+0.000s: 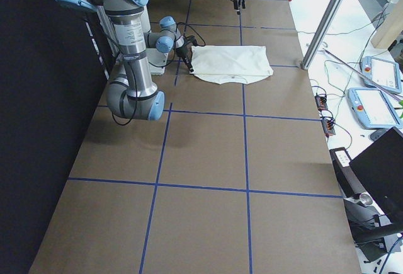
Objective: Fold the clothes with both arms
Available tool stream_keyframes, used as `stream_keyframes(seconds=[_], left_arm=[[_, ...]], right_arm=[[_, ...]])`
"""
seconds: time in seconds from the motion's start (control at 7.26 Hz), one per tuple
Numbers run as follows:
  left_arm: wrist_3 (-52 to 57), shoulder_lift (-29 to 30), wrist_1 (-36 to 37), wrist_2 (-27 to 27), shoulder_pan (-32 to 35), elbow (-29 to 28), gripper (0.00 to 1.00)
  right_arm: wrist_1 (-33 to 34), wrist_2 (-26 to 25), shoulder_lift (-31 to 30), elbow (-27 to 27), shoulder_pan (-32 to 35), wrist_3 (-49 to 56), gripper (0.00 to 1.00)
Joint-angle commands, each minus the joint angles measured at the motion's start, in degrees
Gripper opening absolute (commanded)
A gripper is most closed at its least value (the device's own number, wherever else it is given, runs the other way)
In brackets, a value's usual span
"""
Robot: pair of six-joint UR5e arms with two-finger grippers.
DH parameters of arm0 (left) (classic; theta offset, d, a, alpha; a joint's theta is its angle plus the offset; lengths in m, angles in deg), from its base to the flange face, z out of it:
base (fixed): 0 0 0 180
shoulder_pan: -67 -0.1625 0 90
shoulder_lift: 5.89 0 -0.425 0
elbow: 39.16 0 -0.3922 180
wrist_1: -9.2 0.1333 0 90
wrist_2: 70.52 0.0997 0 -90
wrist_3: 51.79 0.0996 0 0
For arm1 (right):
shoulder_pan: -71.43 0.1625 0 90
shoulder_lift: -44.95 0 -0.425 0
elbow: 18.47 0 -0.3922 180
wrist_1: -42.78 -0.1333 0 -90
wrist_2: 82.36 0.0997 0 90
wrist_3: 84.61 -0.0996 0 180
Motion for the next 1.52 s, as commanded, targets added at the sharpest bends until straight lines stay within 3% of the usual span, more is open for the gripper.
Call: stream_keyframes(seconds=[0.0,0.69,1.1,1.38], left_arm=[[0.00,-0.06,0.00,0.00,0.00,0.03,1.00],[-0.44,-0.06,0.00,0.09,0.00,0.37,1.00],[-1.32,-0.23,0.00,0.09,0.00,0.73,1.00],[-1.41,-0.23,0.00,0.17,-0.17,0.82,1.00]], right_arm=[[-0.07,-0.12,0.00,-0.03,0.07,-0.21,0.00],[-0.16,-0.91,-1.22,1.46,1.73,-2.56,0.00],[0.02,-0.38,-6.49,4.44,1.47,-13.98,0.00],[0.11,-0.03,-6.50,4.54,0.34,-21.61,0.00]])
